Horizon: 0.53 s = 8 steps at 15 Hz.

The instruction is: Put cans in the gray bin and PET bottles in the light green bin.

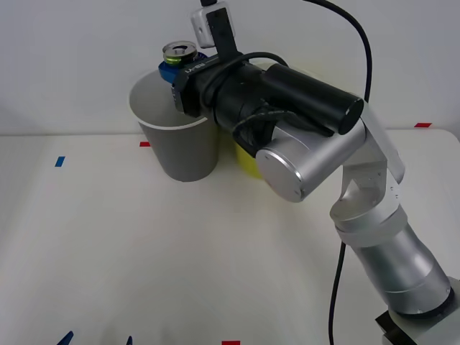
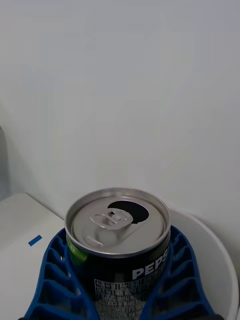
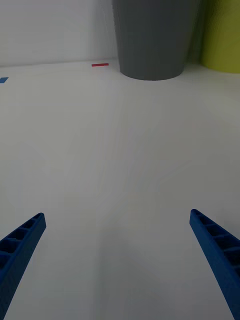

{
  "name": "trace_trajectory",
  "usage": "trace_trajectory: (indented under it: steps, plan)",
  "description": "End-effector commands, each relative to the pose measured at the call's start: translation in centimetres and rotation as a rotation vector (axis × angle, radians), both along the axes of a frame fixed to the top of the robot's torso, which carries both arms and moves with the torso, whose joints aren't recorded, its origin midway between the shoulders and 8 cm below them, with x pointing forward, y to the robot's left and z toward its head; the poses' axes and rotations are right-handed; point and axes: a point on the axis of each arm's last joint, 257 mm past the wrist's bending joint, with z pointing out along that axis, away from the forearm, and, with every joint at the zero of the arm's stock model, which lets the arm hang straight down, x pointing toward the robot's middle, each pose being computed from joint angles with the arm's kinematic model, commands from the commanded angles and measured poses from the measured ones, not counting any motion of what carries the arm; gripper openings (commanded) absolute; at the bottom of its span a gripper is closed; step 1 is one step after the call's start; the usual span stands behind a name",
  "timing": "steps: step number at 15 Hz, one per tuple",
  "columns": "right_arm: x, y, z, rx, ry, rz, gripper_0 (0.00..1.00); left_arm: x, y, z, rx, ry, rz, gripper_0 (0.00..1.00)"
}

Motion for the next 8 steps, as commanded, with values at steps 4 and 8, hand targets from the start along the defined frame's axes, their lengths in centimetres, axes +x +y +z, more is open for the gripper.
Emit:
trace_trajectory:
  steps: [4, 8]
  plan:
    - [4.9, 2.1, 0.9, 0.051, -0.031, -0.043, 0.00, 0.0, 0.0, 0.0, 0.000, 0.000, 0.000, 1.00]
    - [6.6, 2.2, 0.8, 0.046, -0.021, -0.060, 0.00, 0.0, 0.0, 0.0, 0.000, 0.000, 0.000, 1.00]
